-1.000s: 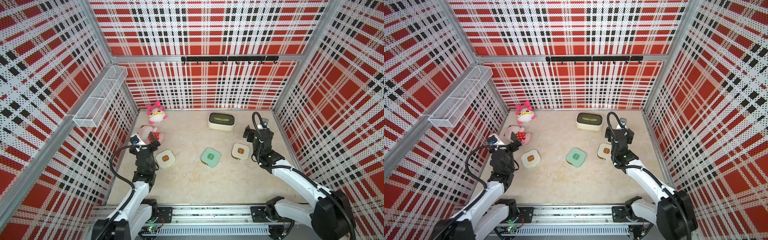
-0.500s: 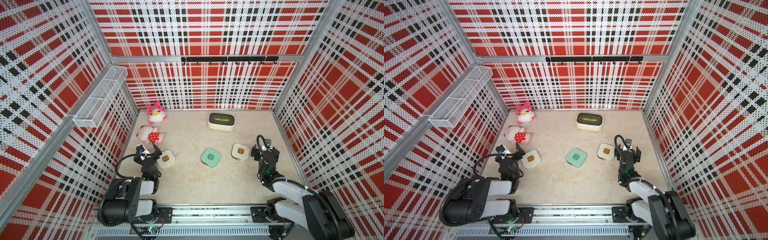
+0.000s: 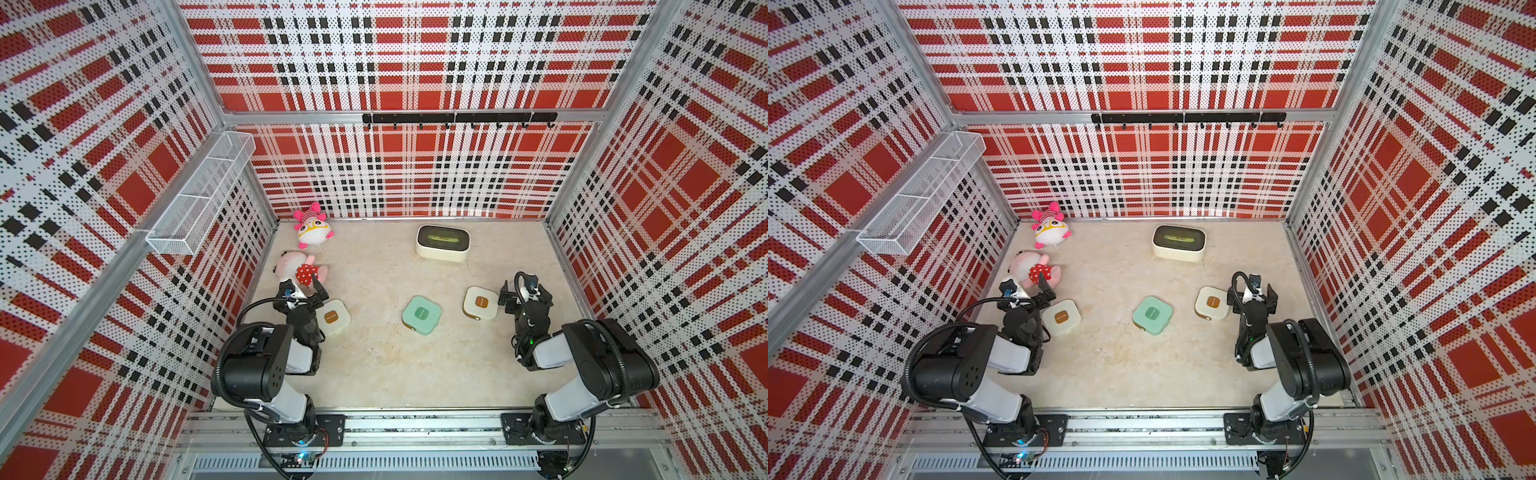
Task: Organize nail clipper sets
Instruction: Reset both arms
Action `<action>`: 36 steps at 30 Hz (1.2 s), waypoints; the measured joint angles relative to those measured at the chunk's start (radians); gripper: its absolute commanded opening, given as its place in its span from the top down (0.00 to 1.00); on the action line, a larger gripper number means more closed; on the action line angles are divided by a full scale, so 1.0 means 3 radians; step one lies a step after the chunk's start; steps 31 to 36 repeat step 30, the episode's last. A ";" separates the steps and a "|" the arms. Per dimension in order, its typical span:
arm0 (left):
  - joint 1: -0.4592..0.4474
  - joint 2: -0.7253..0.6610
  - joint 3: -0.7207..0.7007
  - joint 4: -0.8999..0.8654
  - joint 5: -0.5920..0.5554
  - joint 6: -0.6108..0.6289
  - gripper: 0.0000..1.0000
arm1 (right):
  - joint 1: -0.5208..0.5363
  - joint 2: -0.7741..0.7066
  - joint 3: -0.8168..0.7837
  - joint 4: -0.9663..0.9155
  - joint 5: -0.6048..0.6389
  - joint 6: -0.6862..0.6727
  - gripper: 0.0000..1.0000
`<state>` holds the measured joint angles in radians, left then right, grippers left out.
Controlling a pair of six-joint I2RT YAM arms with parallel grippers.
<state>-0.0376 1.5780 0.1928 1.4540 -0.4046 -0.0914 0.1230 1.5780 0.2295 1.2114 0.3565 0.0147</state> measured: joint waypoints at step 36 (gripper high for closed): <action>-0.0011 0.0008 0.0034 -0.0140 0.0000 0.0050 0.02 | -0.0229 0.0001 0.0209 -0.0234 -0.0435 0.0206 0.00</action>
